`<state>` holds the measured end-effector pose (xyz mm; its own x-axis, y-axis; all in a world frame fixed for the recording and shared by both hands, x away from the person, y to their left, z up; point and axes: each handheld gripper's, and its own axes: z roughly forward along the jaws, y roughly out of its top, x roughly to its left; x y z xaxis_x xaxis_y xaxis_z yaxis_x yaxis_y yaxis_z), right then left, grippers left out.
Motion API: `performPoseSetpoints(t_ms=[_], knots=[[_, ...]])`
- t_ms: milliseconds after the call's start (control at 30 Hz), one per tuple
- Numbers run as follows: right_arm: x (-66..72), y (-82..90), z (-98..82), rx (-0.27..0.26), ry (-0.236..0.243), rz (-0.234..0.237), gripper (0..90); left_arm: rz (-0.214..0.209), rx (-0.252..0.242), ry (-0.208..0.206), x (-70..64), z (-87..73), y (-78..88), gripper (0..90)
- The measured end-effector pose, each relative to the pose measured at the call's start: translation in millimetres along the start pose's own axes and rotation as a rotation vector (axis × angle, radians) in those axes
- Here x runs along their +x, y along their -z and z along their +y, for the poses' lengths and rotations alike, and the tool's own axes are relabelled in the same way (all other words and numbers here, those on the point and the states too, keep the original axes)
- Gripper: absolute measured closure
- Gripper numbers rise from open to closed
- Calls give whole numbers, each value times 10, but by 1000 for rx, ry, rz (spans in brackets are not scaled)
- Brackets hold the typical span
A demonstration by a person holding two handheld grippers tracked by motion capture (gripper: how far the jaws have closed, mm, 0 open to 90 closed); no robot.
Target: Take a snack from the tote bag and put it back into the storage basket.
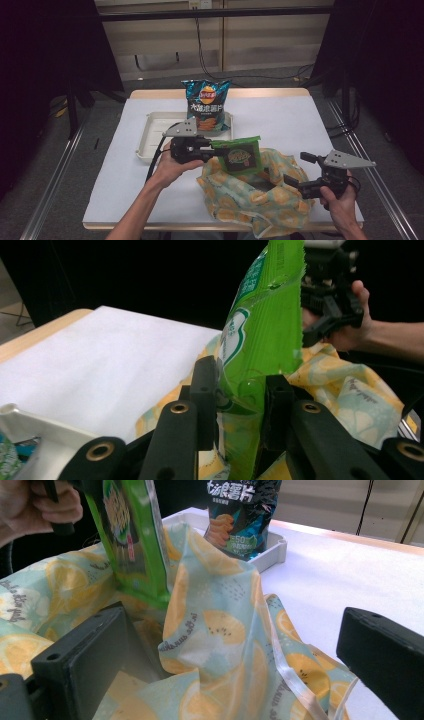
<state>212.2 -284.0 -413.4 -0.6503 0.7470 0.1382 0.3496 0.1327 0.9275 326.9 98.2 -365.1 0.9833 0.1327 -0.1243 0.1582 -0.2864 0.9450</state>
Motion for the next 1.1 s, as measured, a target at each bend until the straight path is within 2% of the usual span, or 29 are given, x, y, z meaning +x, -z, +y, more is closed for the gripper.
performPoseSetpoints(t_ms=[100,167,233,367,400,500,533,667,733,867,933,1033,1100], knots=[[14,-19,-8,7,-5,-3,0,2,-28,-3,0,51,68,737],[27,-21,-8,8,-7,-11,0,7,-30,0,-2,76,92,737],[34,-18,-6,4,-7,4,1,8,-28,-5,2,94,102,737],[43,29,-7,-4,-23,-19,18,5,-24,-7,19,122,139,737],[33,59,-9,-4,-41,-24,20,5,-23,-7,24,122,144,737],[3,141,-43,-19,-53,-67,21,25,-28,1,72,142,196,738],[-2,160,-62,-27,-49,-80,21,23,-45,8,92,148,209,737],[0,191,-111,-41,-39,-101,20,57,-50,13,158,206,284,738],[10,206,-120,-48,-35,-101,19,67,-48,11,183,232,330,737],[16,239,-140,-57,-29,-104,17,83,-75,19,214,252,448,737],[30,234,-148,-56,-25,-109,17,109,-73,23,225,263,497,738],[53,209,-143,-53,-26,-101,17,106,-75,20,251,286,554,737],[59,197,-143,-53,-27,-99,17,126,-60,17,266,308,597,737]])
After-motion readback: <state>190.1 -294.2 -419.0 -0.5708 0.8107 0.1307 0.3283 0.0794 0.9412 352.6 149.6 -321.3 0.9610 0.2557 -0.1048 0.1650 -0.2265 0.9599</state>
